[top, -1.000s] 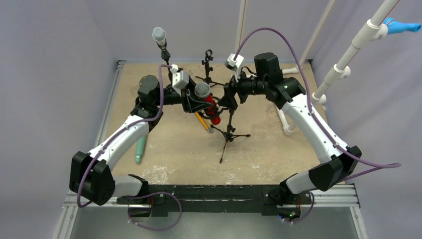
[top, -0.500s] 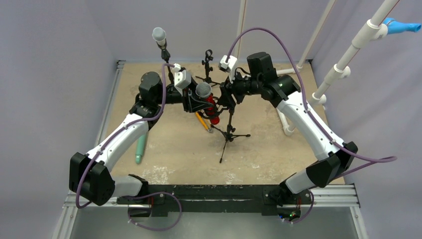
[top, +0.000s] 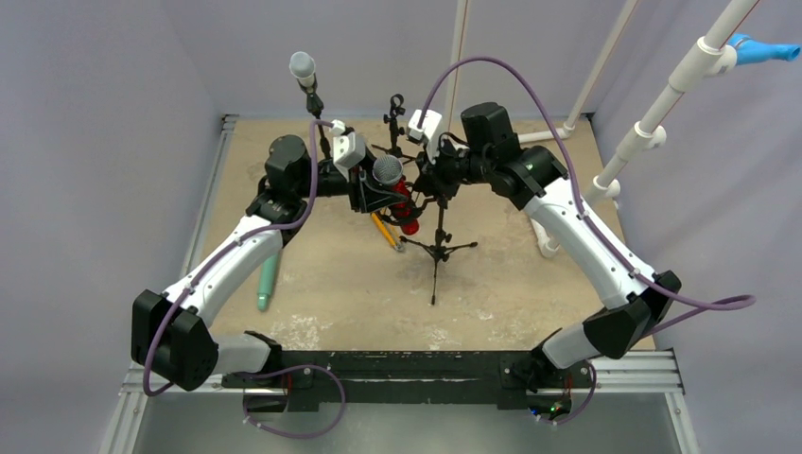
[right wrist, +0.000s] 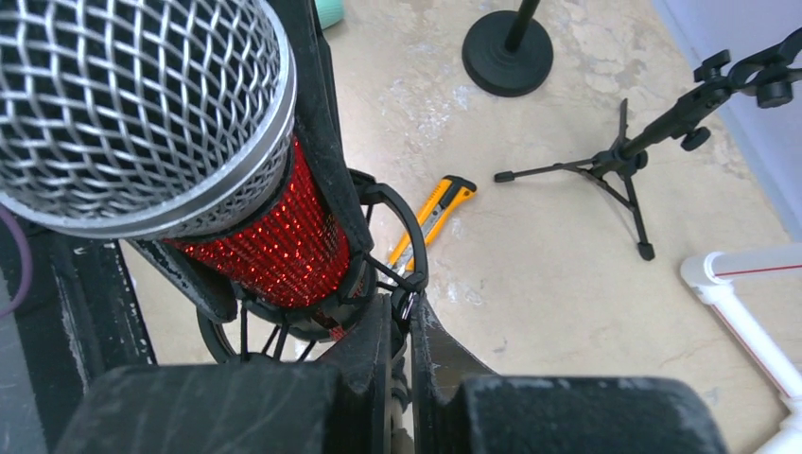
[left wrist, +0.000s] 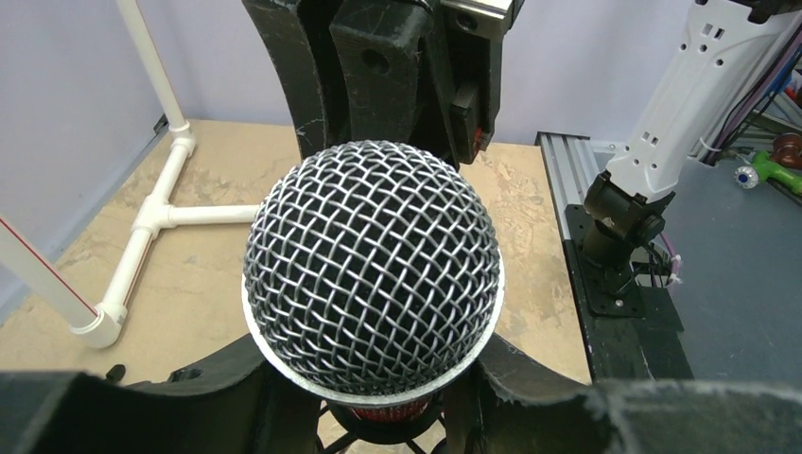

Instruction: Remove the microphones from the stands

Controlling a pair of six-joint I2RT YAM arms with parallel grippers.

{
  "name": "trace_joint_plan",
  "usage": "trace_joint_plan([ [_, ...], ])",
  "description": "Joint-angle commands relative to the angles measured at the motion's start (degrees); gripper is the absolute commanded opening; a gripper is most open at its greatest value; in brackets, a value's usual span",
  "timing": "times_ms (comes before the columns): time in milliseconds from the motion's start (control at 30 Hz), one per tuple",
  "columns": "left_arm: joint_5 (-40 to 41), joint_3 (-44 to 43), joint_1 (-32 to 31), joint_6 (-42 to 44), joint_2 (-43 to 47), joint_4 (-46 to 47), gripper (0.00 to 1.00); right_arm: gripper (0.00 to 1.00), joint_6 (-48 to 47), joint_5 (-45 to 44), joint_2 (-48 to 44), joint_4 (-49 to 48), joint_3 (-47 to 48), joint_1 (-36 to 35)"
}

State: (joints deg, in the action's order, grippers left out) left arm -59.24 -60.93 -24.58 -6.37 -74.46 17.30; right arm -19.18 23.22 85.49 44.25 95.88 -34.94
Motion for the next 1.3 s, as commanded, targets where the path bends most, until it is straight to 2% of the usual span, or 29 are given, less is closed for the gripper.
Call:
trace_joint_plan([
  [0, -0.19, -2.36, -0.47, 1.71, 1.61, 0.27, 0.0, 0.0, -2.27, -4.85, -0.46, 2.28, 0.03, -0.61],
  [267, 1.38, -2.29, -0.44, 0.69, 2.47, 0.37, 0.0, 0.0, -2.91, -6.53, -2.34, 1.68, -2.82, -1.87],
  [500, 0.92, -2.19, -0.47, 0.99, 2.61, -0.17, 0.0, 0.01, -5.53, -4.27, -3.97, 2.7, -2.87, -2.06],
  [800, 0.45, -1.39, -0.46, 3.35, 2.98, -1.79, 0.0, 0.29, -6.04, -0.28, -5.99, 2.93, 0.85, -1.98],
  [967, 0.53, -1.64, -0.47, 3.72, 2.74, -2.09, 0.0, 0.45, -9.99, 4.41, -7.12, 5.84, 3.48, -1.98],
  [1100, 0.66, -1.93, -0.47, 3.58, 2.39, -2.07, 0.0, 0.46, -16.27, 6.41, -8.71, 9.45, 4.6, -1.98],
  [1267, 0.09, -3.67, -0.43, 3.34, 1.93, -4.69, 0.0, 0.38, -25.23, 7.28, -11.47, 13.12, 1.94, -2.59],
])
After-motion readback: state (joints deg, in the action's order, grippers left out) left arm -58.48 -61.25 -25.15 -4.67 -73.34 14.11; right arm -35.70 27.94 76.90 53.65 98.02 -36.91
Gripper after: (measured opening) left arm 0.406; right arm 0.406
